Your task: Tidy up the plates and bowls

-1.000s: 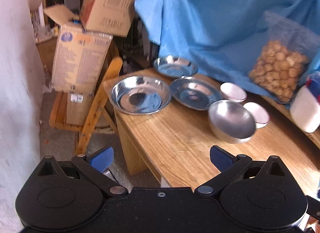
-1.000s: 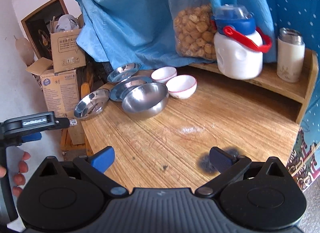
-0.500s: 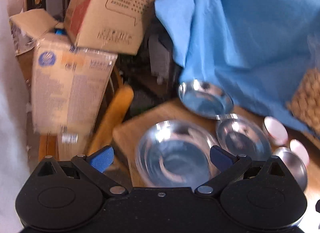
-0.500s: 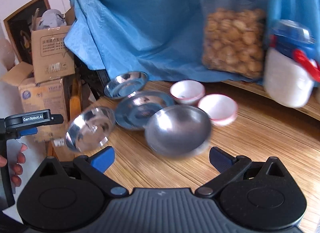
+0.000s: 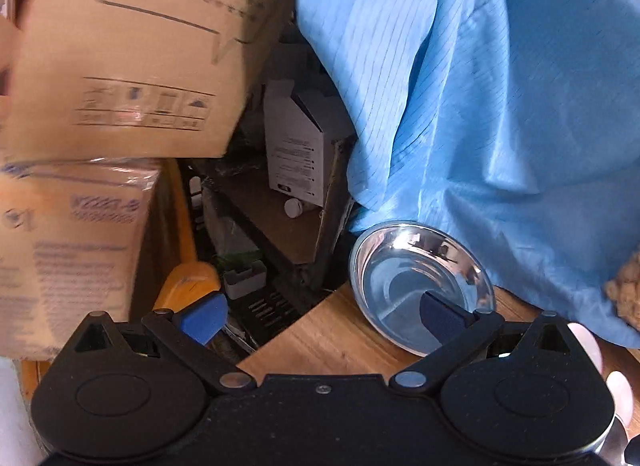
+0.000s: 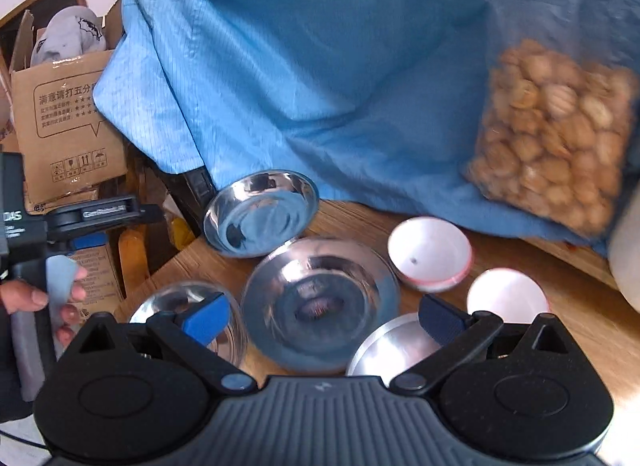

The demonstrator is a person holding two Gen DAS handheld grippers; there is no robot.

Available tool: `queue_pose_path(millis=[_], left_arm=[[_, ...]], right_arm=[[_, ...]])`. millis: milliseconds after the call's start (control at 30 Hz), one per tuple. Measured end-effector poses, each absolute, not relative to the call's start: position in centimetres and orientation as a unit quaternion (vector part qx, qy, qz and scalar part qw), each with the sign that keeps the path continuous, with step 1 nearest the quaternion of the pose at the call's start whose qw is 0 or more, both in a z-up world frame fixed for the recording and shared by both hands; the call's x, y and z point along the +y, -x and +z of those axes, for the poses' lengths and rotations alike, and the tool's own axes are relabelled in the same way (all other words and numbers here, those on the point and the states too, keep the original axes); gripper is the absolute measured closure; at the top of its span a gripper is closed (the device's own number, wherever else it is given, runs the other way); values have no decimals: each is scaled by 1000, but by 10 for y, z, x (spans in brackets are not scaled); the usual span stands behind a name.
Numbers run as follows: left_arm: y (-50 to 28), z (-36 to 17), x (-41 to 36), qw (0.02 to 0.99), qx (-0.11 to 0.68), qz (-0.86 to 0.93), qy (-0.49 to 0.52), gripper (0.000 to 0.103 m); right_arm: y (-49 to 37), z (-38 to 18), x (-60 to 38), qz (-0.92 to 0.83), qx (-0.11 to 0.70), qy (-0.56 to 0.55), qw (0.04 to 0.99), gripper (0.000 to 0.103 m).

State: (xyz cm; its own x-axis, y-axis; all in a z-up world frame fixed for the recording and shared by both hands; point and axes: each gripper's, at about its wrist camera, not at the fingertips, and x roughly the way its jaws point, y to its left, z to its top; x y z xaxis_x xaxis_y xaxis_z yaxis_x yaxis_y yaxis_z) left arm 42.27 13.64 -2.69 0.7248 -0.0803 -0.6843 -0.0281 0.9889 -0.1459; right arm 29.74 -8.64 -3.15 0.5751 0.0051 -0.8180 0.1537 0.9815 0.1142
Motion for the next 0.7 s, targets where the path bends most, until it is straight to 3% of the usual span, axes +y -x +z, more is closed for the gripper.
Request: queue_pose_path(millis=[200, 700], left_arm=[[-460, -50, 131, 904, 425, -15, 53, 1], [-494, -79, 130, 879, 474, 3, 62, 1]], right_arm=[[-340, -49, -82, -26, 483, -12, 875, 0], [-436, -109, -77, 16, 514, 71, 855, 4]])
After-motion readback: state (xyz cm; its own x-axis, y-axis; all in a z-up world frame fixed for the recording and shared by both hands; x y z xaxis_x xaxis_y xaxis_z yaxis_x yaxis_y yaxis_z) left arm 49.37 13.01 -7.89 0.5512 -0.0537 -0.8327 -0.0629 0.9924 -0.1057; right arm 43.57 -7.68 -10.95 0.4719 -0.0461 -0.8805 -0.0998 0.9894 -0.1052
